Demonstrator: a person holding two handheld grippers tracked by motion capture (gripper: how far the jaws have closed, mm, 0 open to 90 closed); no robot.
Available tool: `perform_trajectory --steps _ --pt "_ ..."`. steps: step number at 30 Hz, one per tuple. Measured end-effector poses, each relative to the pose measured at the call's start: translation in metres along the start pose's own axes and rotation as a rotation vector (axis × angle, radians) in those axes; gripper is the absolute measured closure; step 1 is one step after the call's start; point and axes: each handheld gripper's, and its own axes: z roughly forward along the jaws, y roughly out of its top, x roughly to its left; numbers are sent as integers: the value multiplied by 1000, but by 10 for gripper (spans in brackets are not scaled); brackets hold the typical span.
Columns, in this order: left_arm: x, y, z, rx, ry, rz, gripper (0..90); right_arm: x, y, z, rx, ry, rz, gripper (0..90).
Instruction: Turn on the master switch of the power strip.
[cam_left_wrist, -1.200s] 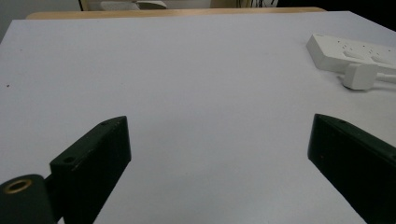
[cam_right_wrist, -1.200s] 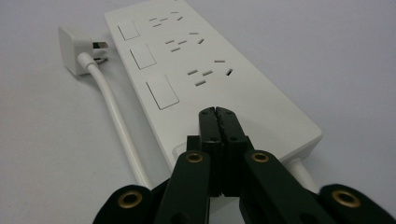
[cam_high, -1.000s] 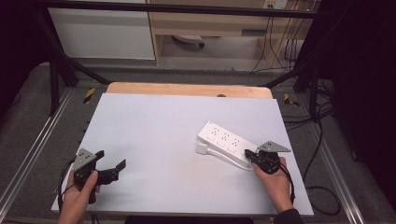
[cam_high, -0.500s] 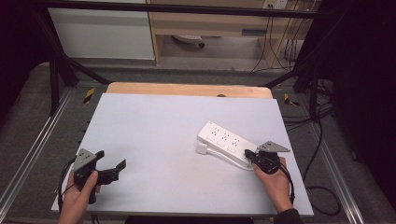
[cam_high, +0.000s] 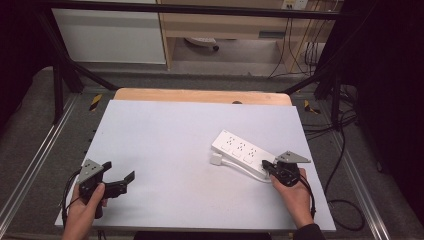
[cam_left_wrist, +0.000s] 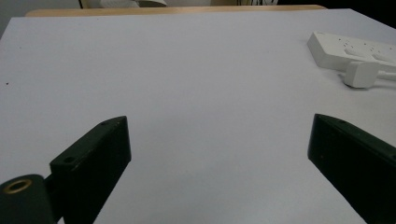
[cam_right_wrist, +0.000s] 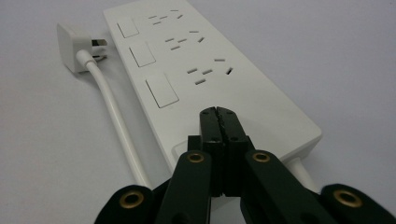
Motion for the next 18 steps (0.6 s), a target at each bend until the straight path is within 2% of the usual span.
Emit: perform_trajectory --steps 18 --pt "0 0 0 0 0 1 59 -3 -1 -1 -5 -6 3 900"
